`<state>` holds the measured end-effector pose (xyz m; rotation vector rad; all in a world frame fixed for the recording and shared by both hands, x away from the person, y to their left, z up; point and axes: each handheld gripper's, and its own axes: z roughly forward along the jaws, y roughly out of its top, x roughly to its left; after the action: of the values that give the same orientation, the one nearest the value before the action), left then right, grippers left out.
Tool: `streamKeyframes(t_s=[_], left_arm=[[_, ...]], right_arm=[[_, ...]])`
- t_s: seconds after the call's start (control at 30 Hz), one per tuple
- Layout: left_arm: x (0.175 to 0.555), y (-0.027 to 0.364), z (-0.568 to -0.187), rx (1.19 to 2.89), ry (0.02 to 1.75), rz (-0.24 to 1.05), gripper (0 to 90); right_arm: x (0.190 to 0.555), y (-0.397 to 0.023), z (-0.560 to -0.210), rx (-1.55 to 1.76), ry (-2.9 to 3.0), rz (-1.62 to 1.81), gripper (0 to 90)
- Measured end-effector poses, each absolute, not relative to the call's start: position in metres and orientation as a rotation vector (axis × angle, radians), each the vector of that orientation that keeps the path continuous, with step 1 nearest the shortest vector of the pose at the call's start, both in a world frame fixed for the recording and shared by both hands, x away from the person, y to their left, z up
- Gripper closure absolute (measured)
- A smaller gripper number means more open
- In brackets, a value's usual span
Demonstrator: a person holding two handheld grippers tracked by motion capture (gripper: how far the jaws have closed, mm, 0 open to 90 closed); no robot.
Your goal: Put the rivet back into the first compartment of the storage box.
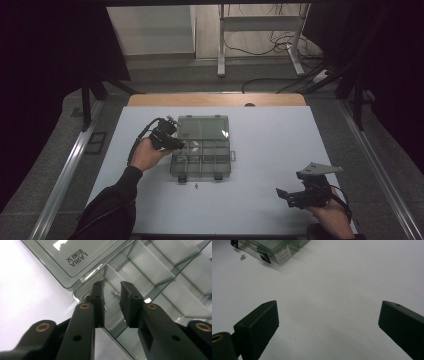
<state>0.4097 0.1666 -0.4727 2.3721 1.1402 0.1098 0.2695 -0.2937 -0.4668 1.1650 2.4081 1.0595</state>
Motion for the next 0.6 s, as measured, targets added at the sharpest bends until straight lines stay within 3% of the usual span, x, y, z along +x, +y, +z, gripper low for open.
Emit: streamKeyframes(t_s=[0.37, 0.6], left_arm=[[0.398, 0.167, -0.466, 2.342, 1.122, 0.140, 52.2], [0.390, 0.167, -0.464, 2.337, 1.091, 0.139, 44.3]], right_arm=[[0.269, -0.294, -0.467, 1.164, 2.407, 1.060, 2.7], [0.269, -0.294, -0.467, 1.165, 2.408, 1.058, 2.7]])
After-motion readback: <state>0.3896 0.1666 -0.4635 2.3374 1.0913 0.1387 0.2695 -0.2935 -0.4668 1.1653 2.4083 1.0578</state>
